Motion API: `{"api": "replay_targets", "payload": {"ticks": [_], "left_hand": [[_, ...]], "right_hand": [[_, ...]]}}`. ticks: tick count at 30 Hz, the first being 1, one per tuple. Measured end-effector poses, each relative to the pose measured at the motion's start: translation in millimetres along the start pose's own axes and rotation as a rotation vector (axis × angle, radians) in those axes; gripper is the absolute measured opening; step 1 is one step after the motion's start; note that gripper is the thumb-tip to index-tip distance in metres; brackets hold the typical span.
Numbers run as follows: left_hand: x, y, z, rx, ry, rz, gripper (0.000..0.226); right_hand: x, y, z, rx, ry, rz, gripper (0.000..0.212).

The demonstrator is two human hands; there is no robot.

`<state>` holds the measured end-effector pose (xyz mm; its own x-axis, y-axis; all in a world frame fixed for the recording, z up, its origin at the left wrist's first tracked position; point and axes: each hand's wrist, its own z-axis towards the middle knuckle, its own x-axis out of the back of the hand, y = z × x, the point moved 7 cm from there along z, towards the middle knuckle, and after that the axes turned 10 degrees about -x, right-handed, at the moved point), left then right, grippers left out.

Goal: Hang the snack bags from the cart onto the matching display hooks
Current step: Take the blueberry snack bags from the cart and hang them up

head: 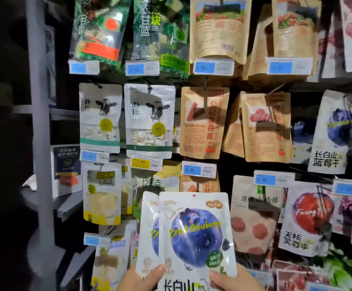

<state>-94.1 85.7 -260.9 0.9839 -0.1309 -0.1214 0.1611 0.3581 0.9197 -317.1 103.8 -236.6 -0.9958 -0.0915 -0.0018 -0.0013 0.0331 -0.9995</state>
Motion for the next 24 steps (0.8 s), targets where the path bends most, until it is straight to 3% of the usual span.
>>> {"api": "replay_targets", "payload": {"ticks": [3,5,7,8,11,12,15,17,18,21,24], "left_hand": [[0,2,8,0.008,0.014,-0.008,0.066],[-6,0,13,0.023,-0.009,-0.022,0.068],[-20,6,21,0.031,-0.027,-0.002,0.047],[-28,8,26,0.029,-0.038,0.014,0.045],[-59,14,39,0.027,-0.096,0.046,0.060],[-70,15,44,-0.004,-0.105,0.045,0.068],[-114,26,60,-0.084,-0.150,0.024,0.080],[-149,41,65,-0.096,-0.184,0.052,0.055],[-166,49,68,-0.115,-0.197,0.051,0.049],[-208,68,74,-0.192,-0.225,0.049,0.054],[-241,80,81,-0.213,-0.186,0.038,0.018]], "right_hand": [[9,-4,6,-0.003,-0.049,-0.098,0.038],[12,-2,-2,-0.062,-0.032,-0.119,0.056],[25,-4,-6,-0.052,0.060,-0.094,0.074],[35,-8,-10,-0.040,0.121,-0.085,0.069],[65,-29,-27,0.001,0.265,-0.120,0.018],[75,-38,-34,0.021,0.304,-0.127,0.010],[110,-63,-54,0.099,0.381,-0.121,0.015],[134,-78,-67,0.135,0.434,-0.089,0.007],[147,-82,-72,0.139,0.454,-0.100,0.015],[185,-100,-85,0.177,0.480,-0.069,0.029],[216,-119,-96,0.229,0.528,-0.032,0.006]]}}
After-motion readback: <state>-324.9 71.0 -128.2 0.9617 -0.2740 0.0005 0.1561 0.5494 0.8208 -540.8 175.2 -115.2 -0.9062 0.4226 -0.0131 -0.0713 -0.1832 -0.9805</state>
